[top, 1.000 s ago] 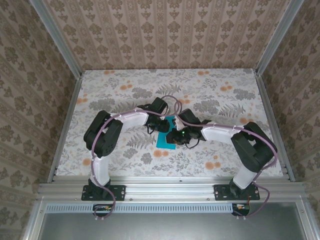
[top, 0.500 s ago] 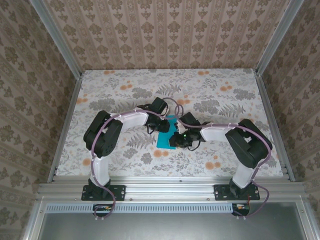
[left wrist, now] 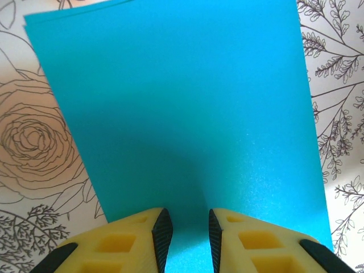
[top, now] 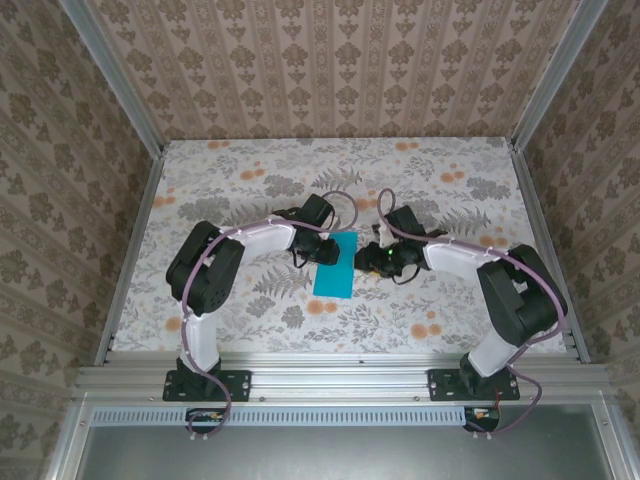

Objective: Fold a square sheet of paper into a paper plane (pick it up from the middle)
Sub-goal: Fold the square sheet of paper in half at the center of the table.

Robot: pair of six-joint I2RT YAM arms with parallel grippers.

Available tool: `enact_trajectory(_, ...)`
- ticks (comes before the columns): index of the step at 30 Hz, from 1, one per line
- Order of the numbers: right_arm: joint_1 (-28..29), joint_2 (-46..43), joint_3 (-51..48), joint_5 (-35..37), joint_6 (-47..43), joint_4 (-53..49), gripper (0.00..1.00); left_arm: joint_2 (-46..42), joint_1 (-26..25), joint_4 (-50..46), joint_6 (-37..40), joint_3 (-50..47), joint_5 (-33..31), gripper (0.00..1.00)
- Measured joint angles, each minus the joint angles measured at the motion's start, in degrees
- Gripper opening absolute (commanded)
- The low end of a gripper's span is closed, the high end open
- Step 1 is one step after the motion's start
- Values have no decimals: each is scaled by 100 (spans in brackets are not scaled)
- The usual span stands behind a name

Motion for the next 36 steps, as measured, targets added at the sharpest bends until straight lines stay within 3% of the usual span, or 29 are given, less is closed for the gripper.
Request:
enact_trajectory(11, -72, 1071, 925, -22, -7, 42, 41, 0, 0, 2, 0, -2, 20, 30)
enact_trajectory(17, -70, 1228, 968, -131, -7, 46, 33, -15, 0, -2, 0, -2, 44, 31)
enact_trajectory(28, -105, 1248, 1047, 195, -286, -256, 37, -15, 33, -92, 0, 4, 101, 31)
enact_trajectory(36, -118, 1541, 1624, 278, -310, -289, 38, -15, 33, -114, 2, 4, 85, 31)
